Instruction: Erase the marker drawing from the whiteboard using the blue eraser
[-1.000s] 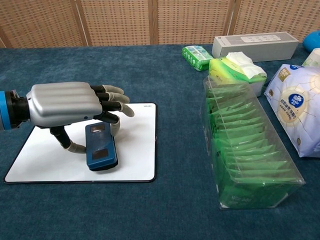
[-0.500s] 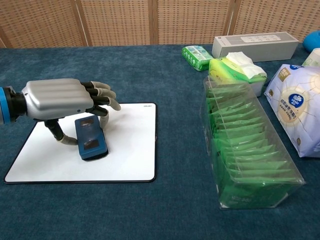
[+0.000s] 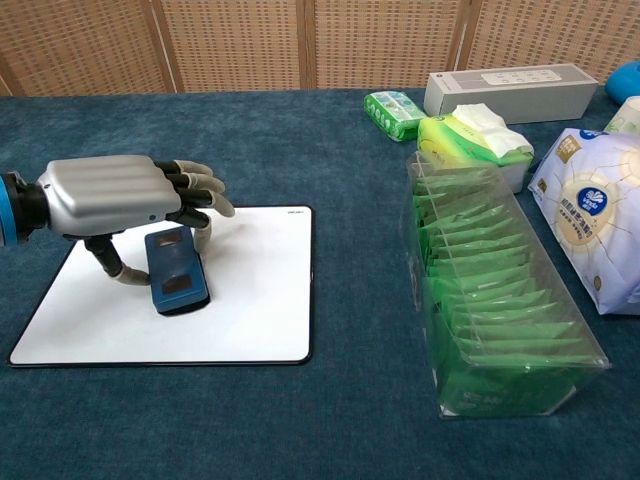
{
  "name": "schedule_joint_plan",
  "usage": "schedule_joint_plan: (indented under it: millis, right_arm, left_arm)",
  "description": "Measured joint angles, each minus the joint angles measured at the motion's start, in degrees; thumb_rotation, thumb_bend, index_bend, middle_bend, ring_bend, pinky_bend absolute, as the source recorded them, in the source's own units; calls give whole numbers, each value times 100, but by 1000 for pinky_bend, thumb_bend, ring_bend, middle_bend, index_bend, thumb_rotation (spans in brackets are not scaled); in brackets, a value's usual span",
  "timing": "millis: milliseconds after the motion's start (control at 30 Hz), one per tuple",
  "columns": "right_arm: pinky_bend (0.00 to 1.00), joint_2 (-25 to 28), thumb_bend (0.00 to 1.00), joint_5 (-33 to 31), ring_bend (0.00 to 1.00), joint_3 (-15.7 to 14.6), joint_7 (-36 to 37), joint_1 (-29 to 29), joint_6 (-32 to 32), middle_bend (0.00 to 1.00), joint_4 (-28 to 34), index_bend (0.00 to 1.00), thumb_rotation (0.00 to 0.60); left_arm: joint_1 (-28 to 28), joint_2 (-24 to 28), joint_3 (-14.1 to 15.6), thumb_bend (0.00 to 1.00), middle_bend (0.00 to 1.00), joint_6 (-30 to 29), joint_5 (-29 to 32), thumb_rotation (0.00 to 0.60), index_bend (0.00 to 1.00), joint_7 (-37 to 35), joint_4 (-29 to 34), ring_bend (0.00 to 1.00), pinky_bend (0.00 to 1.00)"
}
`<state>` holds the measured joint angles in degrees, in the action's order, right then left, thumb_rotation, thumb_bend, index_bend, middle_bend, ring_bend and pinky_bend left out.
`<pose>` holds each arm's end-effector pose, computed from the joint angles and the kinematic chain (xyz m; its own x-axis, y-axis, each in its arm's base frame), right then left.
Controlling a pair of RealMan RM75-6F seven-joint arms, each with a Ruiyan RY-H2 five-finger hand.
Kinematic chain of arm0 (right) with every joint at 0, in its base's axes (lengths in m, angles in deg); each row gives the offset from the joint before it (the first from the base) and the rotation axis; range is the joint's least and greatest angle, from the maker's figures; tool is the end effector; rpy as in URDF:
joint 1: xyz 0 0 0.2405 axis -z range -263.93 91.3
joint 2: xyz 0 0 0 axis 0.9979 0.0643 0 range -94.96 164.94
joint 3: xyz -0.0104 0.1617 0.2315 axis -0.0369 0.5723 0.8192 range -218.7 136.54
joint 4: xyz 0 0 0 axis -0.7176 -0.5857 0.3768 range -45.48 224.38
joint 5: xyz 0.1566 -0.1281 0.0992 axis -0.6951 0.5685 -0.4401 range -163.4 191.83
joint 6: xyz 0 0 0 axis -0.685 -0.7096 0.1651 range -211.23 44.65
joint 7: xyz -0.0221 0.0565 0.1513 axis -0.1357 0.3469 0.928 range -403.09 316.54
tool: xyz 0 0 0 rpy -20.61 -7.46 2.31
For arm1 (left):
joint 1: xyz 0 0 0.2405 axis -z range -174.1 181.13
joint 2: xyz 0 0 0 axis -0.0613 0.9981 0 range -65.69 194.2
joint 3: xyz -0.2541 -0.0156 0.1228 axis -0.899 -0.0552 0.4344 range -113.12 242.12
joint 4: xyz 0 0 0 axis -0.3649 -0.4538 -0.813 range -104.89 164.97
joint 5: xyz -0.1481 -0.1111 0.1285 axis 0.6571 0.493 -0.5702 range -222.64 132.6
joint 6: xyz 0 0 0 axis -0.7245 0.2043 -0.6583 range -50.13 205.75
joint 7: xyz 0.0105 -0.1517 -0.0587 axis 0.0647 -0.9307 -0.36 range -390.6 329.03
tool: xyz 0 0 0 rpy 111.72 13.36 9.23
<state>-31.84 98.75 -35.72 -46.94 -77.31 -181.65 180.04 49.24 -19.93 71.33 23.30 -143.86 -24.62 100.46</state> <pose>-0.3688 -0.1225 0.1860 0.4742 0.1579 0.8661 -0.8681 0.2475 0.4302 -0.2132 0.3527 -0.0420 0.8133 0.0724 0.5773 0.4022 -0.7869 -0.4680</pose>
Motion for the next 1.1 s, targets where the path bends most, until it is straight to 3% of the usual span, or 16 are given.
schedule_joint_plan:
  millis: [433, 1100]
  right_arm:
    - [107, -22, 323, -18, 37, 6, 27, -3, 20, 208, -42, 250, 600]
    - [108, -53, 324, -44, 37, -1, 158, 32, 19, 208, -136, 250, 600]
  left_arm:
    - [79, 78, 188, 294, 164, -222, -467, 600, 727, 22, 491, 0, 0]
    - [-92, 19, -197, 294, 163, 53, 393, 600, 726, -62, -126, 0, 0]
